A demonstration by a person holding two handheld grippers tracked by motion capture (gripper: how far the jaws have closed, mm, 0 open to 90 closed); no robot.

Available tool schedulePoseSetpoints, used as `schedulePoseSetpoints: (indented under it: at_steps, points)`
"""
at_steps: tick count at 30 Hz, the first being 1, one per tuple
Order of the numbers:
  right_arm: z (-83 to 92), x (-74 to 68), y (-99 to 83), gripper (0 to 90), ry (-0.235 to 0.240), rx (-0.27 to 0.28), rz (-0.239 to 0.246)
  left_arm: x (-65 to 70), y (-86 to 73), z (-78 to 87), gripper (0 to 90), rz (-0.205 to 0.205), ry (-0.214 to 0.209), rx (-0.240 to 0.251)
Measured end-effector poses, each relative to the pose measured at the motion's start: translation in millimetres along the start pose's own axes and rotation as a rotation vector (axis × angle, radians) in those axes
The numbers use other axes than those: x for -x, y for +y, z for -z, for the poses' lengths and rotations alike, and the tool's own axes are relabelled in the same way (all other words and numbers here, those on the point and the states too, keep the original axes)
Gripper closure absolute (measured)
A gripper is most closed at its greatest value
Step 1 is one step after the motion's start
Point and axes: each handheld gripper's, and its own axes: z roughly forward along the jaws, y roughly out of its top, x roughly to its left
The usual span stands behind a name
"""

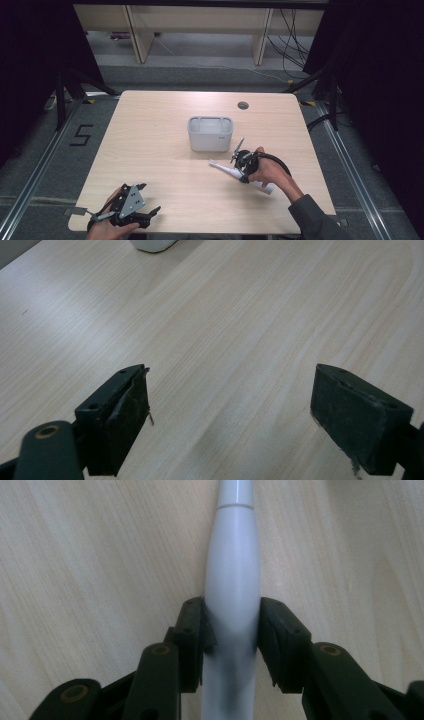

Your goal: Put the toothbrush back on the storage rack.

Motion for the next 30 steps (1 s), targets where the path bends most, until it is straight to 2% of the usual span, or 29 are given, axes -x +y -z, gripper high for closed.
schedulePoseSetpoints:
  at_steps: [4, 6, 7, 8, 9, 10, 11, 12, 14, 17, 19, 21, 24, 26, 29, 30]
  points:
    - [-1.7, -0.1, 4.0, 65.9, 0.021, -0.032, -0.005, 0.0, -0.1, 0.1, 15.1, 0.002, -0.002, 0.002]
    - [-1.8, -0.8, 5.8, 66.1, 0.013, -0.046, -0.003, 0.0, -0.1, 0.2, 15.1, 0.006, -0.007, 0.003]
    - [-1.0, -2.4, 7.2, 66.1, 0.010, -0.061, -0.017, -0.2, 0.0, 0.1, 15.1, 0.002, -0.002, 0.003]
    - [-1.4, 0.5, 8.0, 66.2, 0.011, -0.062, 0.018, -0.1, 0.0, 0.1, 15.1, 0.001, 0.000, 0.002]
    - [-1.8, 0.3, 8.6, 66.2, 0.021, -0.070, 0.004, -0.1, 0.0, 0.1, 15.1, 0.001, 0.000, 0.002]
    - [-1.4, -0.2, 10.1, 66.2, 0.011, -0.083, 0.003, 0.1, -0.1, 0.1, 15.1, 0.002, -0.002, 0.003]
    - [-1.9, 1.1, 11.1, 66.3, 0.026, -0.090, 0.009, 0.1, -0.1, 0.1, 15.1, 0.002, -0.002, 0.003]
    - [-1.5, -0.3, 12.5, 66.3, 0.026, -0.105, -0.009, 0.0, 0.0, 0.2, 15.1, 0.002, -0.002, 0.003]
    - [-3.4, 2.0, 13.2, 66.3, 0.053, -0.100, 0.004, -0.9, 0.2, 0.9, 15.1, 0.002, -0.013, 0.002]
    - [-2.7, 4.5, 15.2, 66.4, 0.044, -0.118, 0.026, -0.5, 0.0, 0.4, 15.1, 0.002, -0.004, 0.005]
    - [-2.9, 2.7, 16.3, 66.5, 0.046, -0.129, 0.012, -0.2, 0.1, 0.4, 15.1, 0.002, -0.004, 0.005]
    - [-4.6, 3.3, 15.9, 66.6, 0.058, -0.110, 0.017, -0.5, 0.1, 1.0, 15.1, 0.009, -0.014, -0.001]
    - [-4.3, 1.6, 16.0, 66.6, 0.053, -0.113, 0.002, -0.4, -0.2, 0.8, 15.1, 0.018, -0.009, 0.011]
    - [-4.2, 1.7, 15.8, 66.6, 0.053, -0.113, 0.003, -1.1, 0.0, 1.1, 15.2, 0.014, -0.009, 0.003]
    - [-2.5, 1.5, 14.9, 66.7, 0.041, -0.115, 0.023, 0.2, 0.5, 0.8, 15.2, 0.020, -0.007, 0.026]
    - [-0.7, 0.1, 12.4, 66.7, 0.038, -0.111, -0.004, -1.4, 0.4, 1.4, 15.2, -0.003, 0.006, 0.011]
